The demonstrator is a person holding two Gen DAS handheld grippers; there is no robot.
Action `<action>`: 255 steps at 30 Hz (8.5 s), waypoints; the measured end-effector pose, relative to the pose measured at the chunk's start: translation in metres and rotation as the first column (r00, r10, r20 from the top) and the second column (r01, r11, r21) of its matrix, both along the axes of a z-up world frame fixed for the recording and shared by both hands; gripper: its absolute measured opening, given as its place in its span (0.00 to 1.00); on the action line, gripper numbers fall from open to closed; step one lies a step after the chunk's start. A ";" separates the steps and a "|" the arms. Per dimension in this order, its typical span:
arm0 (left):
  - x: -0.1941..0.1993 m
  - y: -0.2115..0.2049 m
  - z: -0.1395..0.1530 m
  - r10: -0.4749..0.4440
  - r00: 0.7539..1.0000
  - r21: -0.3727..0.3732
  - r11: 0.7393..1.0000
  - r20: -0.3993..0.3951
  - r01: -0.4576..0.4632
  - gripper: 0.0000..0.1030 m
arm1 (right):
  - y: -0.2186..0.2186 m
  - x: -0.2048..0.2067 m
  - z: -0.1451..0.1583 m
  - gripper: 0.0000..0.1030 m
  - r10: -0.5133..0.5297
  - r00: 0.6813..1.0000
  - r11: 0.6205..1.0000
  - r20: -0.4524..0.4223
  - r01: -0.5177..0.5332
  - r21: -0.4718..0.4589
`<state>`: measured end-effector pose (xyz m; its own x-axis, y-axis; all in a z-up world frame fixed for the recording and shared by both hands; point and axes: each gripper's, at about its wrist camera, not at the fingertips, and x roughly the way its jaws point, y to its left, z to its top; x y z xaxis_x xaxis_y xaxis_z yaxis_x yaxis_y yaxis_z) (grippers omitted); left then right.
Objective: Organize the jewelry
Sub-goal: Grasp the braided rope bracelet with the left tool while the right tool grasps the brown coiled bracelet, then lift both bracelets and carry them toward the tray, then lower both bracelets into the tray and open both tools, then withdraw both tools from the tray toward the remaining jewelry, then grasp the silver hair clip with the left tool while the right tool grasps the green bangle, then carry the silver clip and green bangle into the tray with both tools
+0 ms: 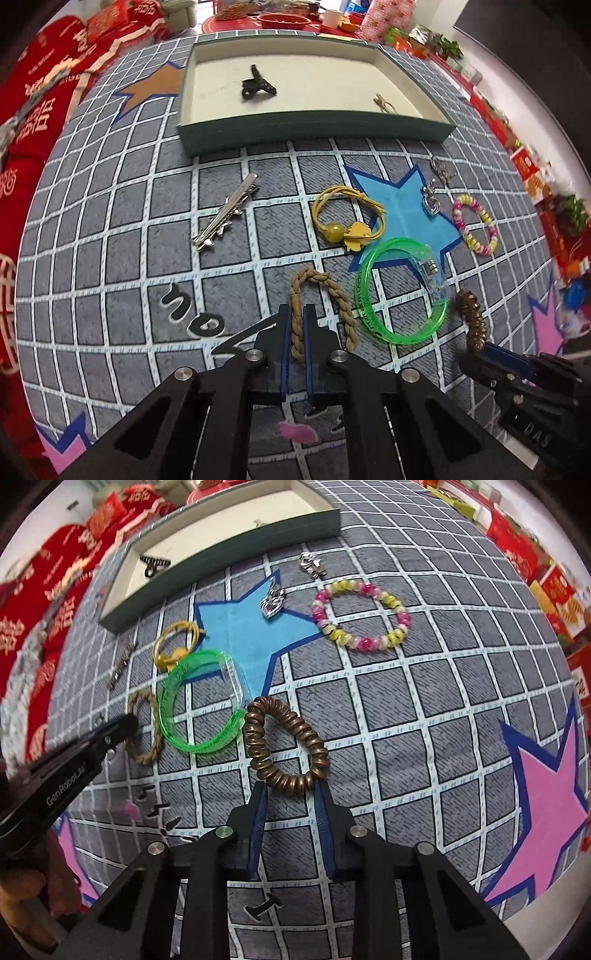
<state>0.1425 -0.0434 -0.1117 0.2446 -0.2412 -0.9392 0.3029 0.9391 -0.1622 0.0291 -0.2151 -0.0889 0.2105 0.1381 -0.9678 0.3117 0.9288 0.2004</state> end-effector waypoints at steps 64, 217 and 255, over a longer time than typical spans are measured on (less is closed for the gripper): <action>0.031 0.021 0.074 0.046 0.992 -0.077 0.996 0.118 -0.037 0.19 | -0.054 0.062 0.068 0.11 0.021 0.984 0.998 0.178 -0.030 0.051; 0.062 0.027 -0.005 0.021 0.996 0.200 0.979 0.092 -0.039 0.96 | -0.004 0.052 -0.013 0.79 0.102 0.994 0.995 -0.036 -0.103 -0.010; 0.038 0.018 0.013 0.021 0.999 0.028 0.999 0.037 -0.022 0.29 | 0.012 0.073 -0.007 0.10 0.151 0.988 0.988 0.025 -0.150 -0.026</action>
